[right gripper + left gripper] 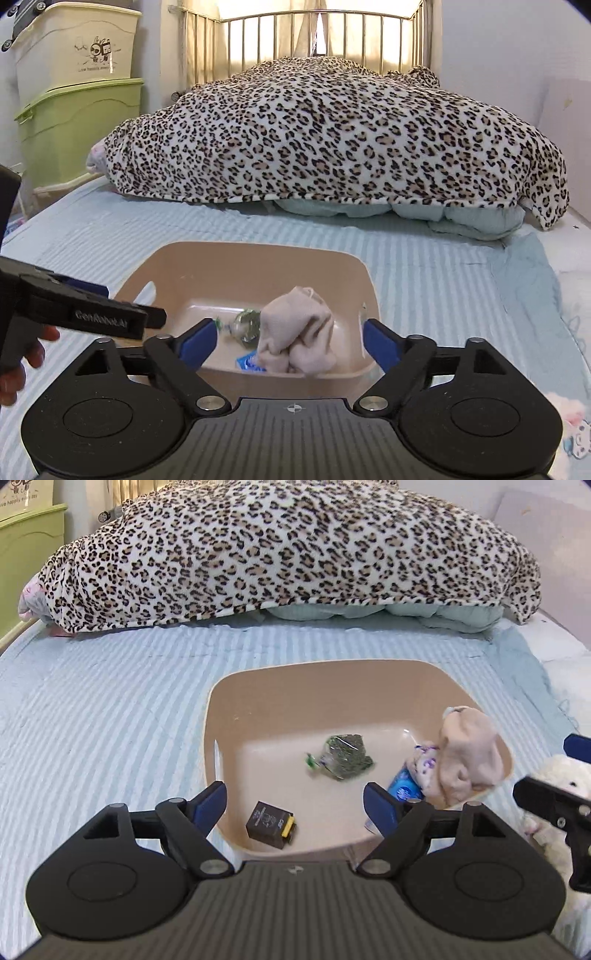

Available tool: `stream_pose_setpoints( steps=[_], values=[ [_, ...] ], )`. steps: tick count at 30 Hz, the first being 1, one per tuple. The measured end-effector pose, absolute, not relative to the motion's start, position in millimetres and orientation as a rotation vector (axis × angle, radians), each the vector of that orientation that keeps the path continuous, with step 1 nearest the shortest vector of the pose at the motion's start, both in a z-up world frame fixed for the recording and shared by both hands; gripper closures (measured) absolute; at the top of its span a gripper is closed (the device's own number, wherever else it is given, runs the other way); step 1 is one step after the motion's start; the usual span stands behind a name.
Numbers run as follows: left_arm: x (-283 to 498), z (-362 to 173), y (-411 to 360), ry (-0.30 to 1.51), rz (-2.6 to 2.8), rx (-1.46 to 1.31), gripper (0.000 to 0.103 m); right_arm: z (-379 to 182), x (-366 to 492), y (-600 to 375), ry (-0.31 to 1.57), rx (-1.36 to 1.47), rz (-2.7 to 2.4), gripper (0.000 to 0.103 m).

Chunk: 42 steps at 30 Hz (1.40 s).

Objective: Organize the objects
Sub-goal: 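Carry sock and herb bag over the basket and release both, then grasp the white-and-red plush doll with the right tool while the left tool grasps the green candy packet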

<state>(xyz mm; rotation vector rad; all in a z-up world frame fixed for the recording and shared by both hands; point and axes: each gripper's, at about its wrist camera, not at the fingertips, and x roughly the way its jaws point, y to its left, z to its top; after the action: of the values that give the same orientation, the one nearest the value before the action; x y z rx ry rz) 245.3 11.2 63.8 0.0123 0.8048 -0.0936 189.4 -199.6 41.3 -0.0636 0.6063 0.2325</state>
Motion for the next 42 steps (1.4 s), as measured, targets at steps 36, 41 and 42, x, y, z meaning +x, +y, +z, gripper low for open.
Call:
stream_pose_setpoints(
  steps=[36, 41, 42],
  values=[
    [174.7, -59.9, -49.9, 1.07, -0.325, 0.024, 0.017, -71.8, 152.2, -247.1, 0.898, -0.017, 0.259, 0.016],
    [175.5, -66.1, -52.0, 1.058, -0.323, 0.074, 0.027, -82.2, 159.4, -237.7, 0.921, -0.024, 0.268, 0.021],
    [176.2, -66.2, -51.3, 1.057, -0.321, 0.084, 0.032, -84.5, 160.9, -235.5, 0.929, -0.021, 0.271, 0.029]
  ],
)
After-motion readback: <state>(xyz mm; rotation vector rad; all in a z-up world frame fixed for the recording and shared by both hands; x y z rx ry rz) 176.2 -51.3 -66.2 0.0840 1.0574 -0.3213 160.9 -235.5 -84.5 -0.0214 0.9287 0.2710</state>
